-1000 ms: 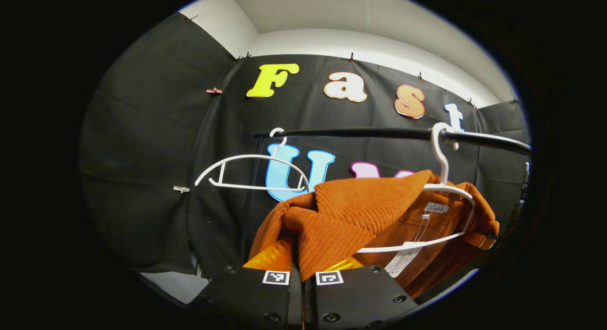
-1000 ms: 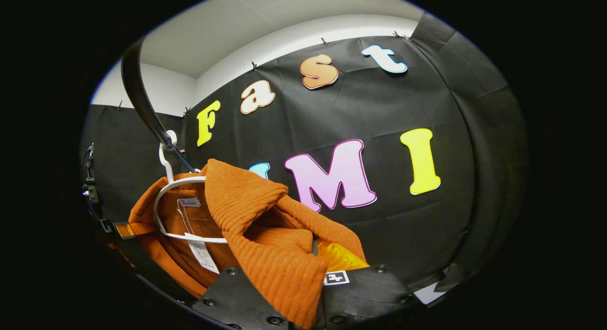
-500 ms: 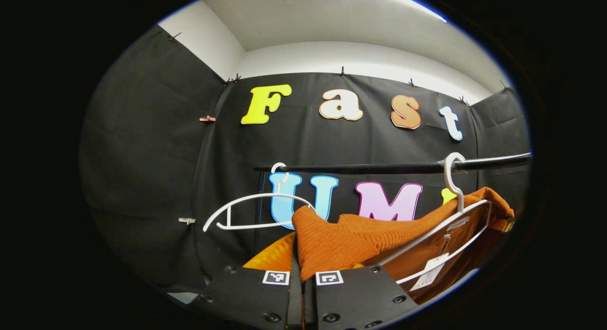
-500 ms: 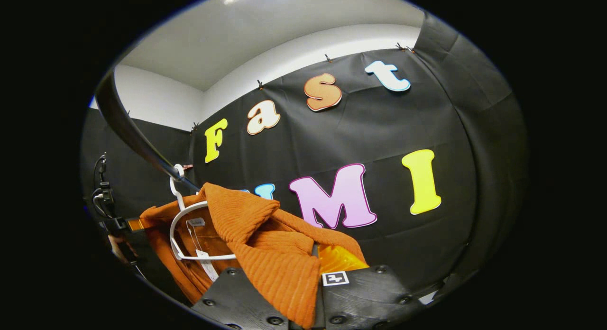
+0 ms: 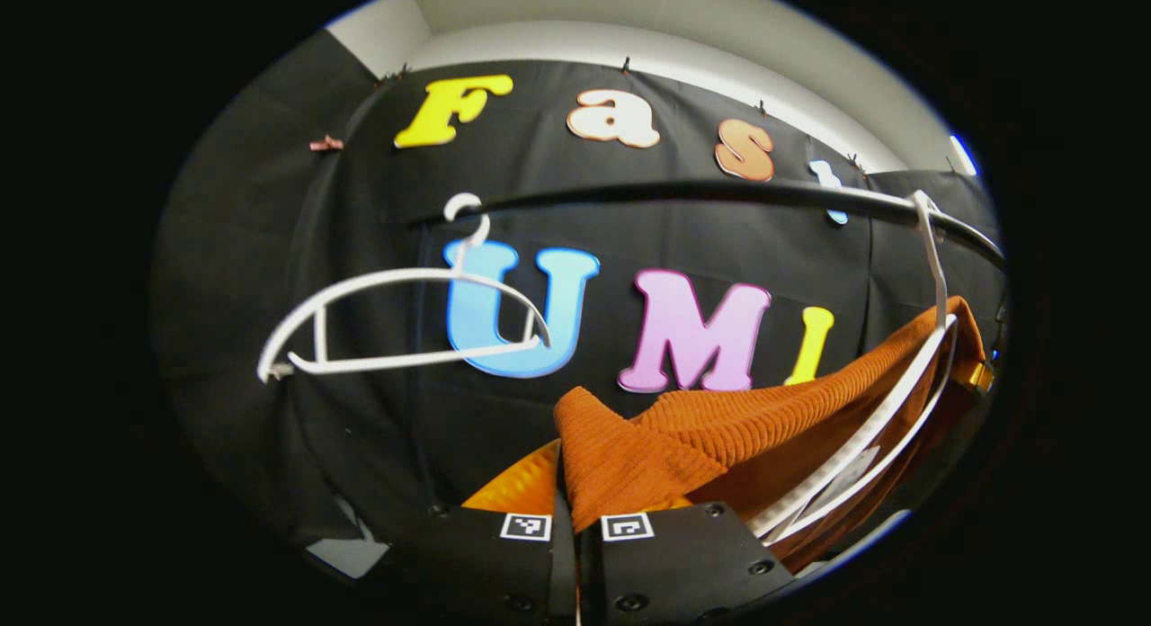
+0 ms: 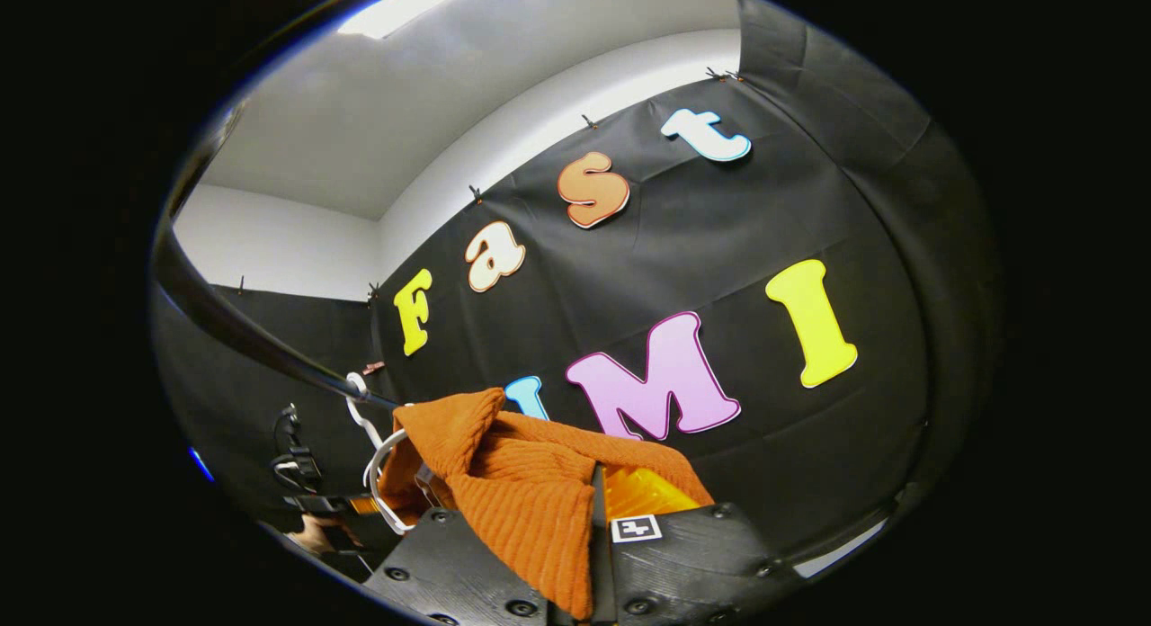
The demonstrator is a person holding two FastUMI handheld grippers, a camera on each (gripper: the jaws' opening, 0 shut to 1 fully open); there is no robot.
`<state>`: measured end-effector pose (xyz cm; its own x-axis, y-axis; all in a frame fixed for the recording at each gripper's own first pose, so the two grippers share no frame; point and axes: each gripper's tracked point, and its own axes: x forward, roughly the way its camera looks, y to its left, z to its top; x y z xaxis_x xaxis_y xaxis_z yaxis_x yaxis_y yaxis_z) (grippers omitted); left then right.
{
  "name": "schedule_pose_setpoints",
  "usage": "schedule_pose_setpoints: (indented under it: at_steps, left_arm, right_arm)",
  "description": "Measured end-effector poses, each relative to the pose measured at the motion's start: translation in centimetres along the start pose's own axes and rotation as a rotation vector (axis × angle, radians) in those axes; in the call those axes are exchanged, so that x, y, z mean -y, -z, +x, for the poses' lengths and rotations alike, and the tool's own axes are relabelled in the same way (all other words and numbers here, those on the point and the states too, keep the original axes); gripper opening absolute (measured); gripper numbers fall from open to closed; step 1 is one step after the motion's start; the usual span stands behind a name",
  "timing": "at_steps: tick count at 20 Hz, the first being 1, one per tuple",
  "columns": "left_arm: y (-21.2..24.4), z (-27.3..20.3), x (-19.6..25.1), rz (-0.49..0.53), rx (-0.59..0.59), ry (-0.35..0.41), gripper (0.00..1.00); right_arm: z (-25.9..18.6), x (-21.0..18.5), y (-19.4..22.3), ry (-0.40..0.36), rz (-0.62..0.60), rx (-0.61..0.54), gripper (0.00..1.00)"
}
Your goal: Grasp the clothes on the hanger with both hands and then place them into the laundry hamper below.
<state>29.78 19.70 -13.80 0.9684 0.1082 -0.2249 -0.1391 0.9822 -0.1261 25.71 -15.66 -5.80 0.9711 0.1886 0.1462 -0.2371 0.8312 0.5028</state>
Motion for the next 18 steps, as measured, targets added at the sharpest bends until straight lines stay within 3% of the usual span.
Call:
schedule_pose_setpoints:
  at_steps: [3, 6, 9, 13, 14, 16, 18]
  left_arm:
    - [2.8, 0.4, 1.4, -0.047, -0.033, 0.119, 0.06]
    - [3.5, 1.0, 1.8, -0.12, -0.06, 0.179, 0.06]
    - [1.7, 0.7, 0.1, -0.1, -0.051, 0.112, 0.07]
    - [-1.9, 1.5, -3.8, -0.017, -0.018, 0.027, 0.06]
    - [-2.6, 1.7, -4.2, -0.02, -0.012, 0.021, 0.06]
    - [-4.3, 1.9, -5.2, -0.039, 0.008, -0.004, 0.06]
    - [-5.1, 2.0, -6.0, -0.042, 0.023, -0.026, 0.06]
  right_arm:
    - [-0.4, -0.3, -0.6, -0.014, 0.032, 0.031, 0.14]
    - [-0.7, -0.3, -0.3, -0.018, 0.109, 0.027, 0.14]
    - [-0.8, 0.1, 2.9, 0.008, 0.06, -0.085, 0.14]
    - [-1.1, -0.9, 6.3, -0.025, 0.042, -0.212, 0.14]
    - [-1.3, -1.8, 6.8, -0.073, 0.064, -0.233, 0.14]
    - [-2.5, -7.4, 7.7, -0.273, 0.183, -0.264, 0.11]
    - [-2.5, -8.8, 6.6, -0.336, 0.207, -0.235, 0.05]
